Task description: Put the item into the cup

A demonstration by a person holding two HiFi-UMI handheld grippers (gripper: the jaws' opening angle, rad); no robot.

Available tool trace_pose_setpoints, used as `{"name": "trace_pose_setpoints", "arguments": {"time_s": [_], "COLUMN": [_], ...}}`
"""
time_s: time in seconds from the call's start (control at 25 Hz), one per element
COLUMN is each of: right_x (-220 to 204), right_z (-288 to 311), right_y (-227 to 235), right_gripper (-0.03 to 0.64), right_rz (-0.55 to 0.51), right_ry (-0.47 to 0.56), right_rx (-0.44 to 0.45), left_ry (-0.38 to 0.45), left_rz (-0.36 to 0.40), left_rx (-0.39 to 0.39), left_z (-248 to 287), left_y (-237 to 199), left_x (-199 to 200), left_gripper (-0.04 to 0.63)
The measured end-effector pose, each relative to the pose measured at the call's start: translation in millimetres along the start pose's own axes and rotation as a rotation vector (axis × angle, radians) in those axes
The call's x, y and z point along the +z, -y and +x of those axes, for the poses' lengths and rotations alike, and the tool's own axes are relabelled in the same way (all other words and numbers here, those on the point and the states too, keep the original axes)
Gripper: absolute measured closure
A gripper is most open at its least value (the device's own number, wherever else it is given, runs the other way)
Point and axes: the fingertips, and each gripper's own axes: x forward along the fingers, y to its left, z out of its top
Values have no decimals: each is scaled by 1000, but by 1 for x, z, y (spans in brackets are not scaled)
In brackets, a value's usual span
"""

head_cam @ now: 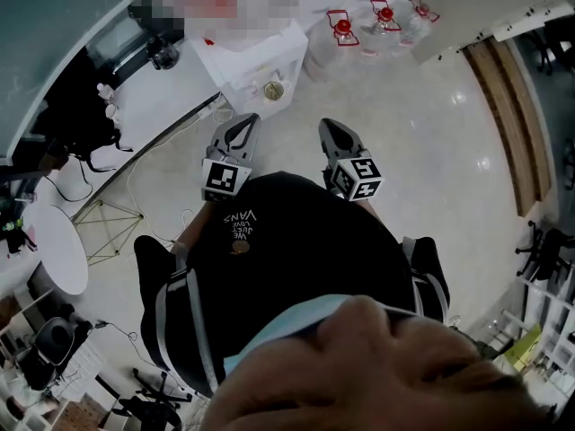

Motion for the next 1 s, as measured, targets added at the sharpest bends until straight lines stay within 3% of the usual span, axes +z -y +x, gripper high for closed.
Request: {"name": "trace_pose_setpoints", "arguments": {"time_s": [1.0], "right_x": [0], "right_z": [15], "right_y": [-4], "right_gripper": [575], "right_rz": [-3], "right_ry": [-41], "right_rx": [2], "left_ry": [-27], "left_rz": [-58], "left_rx": [29], "left_z": [1], "left_y": [-9], "left_x": [-11], "left_gripper": [575]}}
